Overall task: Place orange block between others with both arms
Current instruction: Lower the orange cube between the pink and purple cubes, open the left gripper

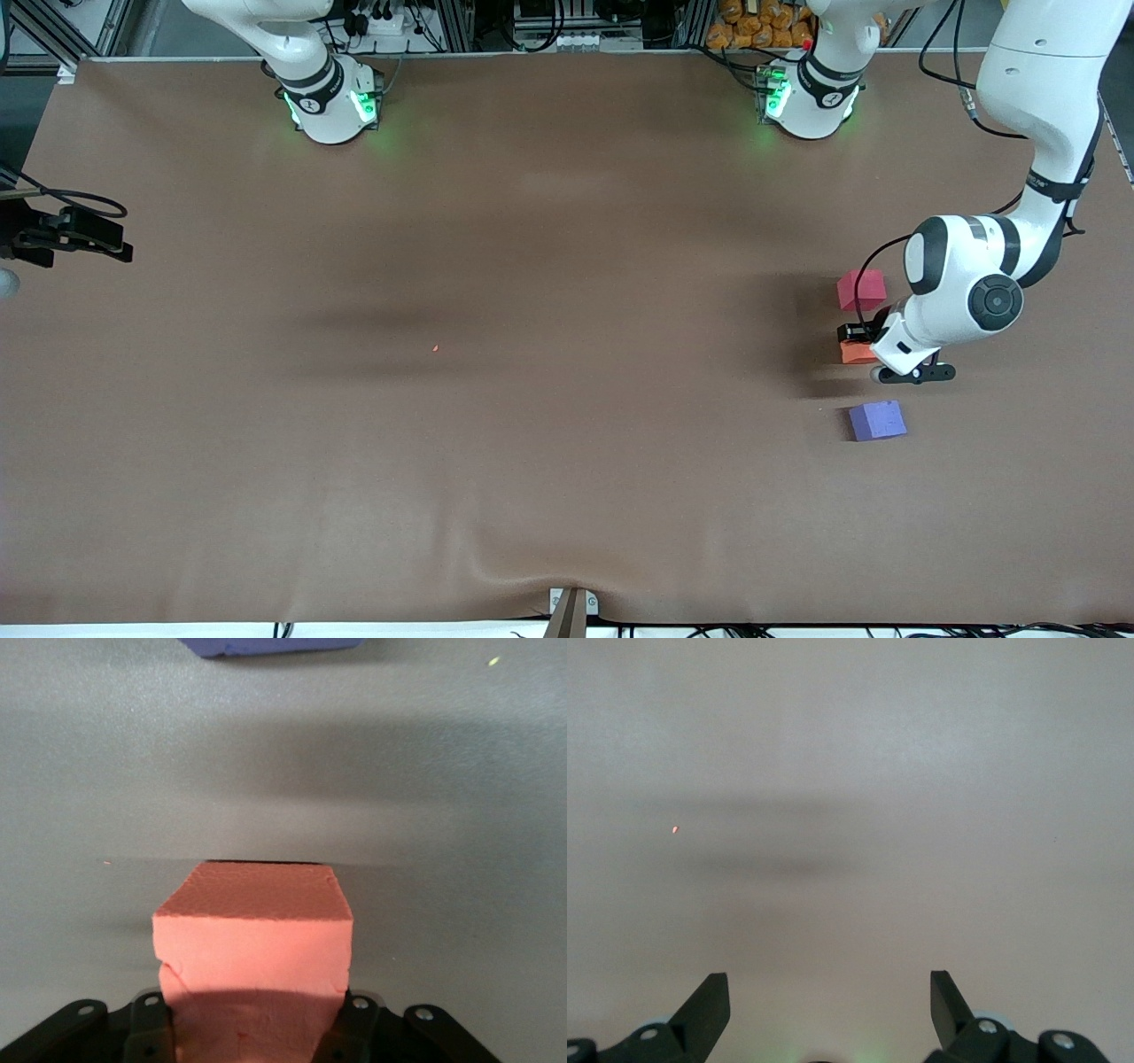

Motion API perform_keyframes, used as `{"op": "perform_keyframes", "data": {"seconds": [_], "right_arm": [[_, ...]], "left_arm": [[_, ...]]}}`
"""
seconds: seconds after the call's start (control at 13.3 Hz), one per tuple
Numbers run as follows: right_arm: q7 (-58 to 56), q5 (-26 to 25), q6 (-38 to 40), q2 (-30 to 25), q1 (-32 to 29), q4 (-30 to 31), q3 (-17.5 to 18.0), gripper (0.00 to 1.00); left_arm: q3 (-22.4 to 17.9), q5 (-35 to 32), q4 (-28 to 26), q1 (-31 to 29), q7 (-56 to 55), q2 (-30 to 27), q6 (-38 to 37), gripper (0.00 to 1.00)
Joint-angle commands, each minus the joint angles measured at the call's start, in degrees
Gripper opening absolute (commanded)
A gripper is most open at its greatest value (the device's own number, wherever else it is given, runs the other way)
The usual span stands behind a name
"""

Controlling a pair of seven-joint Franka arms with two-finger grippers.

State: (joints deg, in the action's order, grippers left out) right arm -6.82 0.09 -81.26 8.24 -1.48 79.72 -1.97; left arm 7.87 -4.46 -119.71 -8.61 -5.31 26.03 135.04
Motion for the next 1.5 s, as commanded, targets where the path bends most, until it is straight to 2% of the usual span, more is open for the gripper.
{"op": "perform_keyframes", "data": {"seconds": [0.0, 0.15, 0.23, 0.3, 0.6, 0.75, 0.9, 1.2, 1.28, 1.43], "right_arm": [[-0.65, -0.96, 0.49, -1.03, -0.45, 0.43, 0.21, 1.0], [-0.47, -0.79, 0.49, -1.03, -0.54, 0.43, 0.13, 1.0], [-0.39, -0.61, 0.58, -1.03, -0.54, 0.43, 0.13, 1.0], [-0.39, -0.53, 0.75, -1.03, -0.54, 0.52, 0.13, 1.0], [-0.3, -0.26, 3.13, -0.68, -0.8, 0.52, 0.13, 1.0], [-0.3, -0.26, 3.21, -0.68, -0.72, 0.52, 0.13, 1.0], [-0.39, -0.26, 3.56, -0.68, -0.72, 0.7, 0.13, 1.0], [-0.39, -0.26, 4.01, -0.6, -0.72, 0.52, 0.13, 1.0], [-0.39, -0.26, 4.01, -0.68, -0.72, 0.52, 0.13, 1.0], [-0.39, -0.26, 4.01, -0.59, -0.72, 0.52, 0.13, 1.0]], "left_arm": [[0.21, -1.42, 0.27, -1.49, 1.26, 1.21, 2.06, 0.0], [0.3, -1.42, 0.18, -2.54, 2.4, 1.22, 2.33, 0.0], [0.39, -1.16, 0.18, -2.55, 1.97, 1.22, 2.33, 0.32], [0.47, -1.07, 0.36, -2.46, 2.32, 1.22, 2.33, 0.99], [3.8, -0.63, 0.88, -0.53, -5.05, -4.12, 1.63, 1.0], [5.39, -0.63, 3.42, -0.53, -5.59, -8.34, -1.43, 1.0], [6.71, -0.81, 9.2, -0.53, -4.98, -11.25, -11.68, 1.0], [9.7, -1.07, 24.23, -0.61, -4.71, -12.23, -33.22, 1.0], [10.23, -1.42, 27.57, -0.61, -4.71, -12.58, -36.14, 1.0], [10.41, -1.42, 30.76, -0.61, -4.62, -15.29, -39.93, 1.0]]}}
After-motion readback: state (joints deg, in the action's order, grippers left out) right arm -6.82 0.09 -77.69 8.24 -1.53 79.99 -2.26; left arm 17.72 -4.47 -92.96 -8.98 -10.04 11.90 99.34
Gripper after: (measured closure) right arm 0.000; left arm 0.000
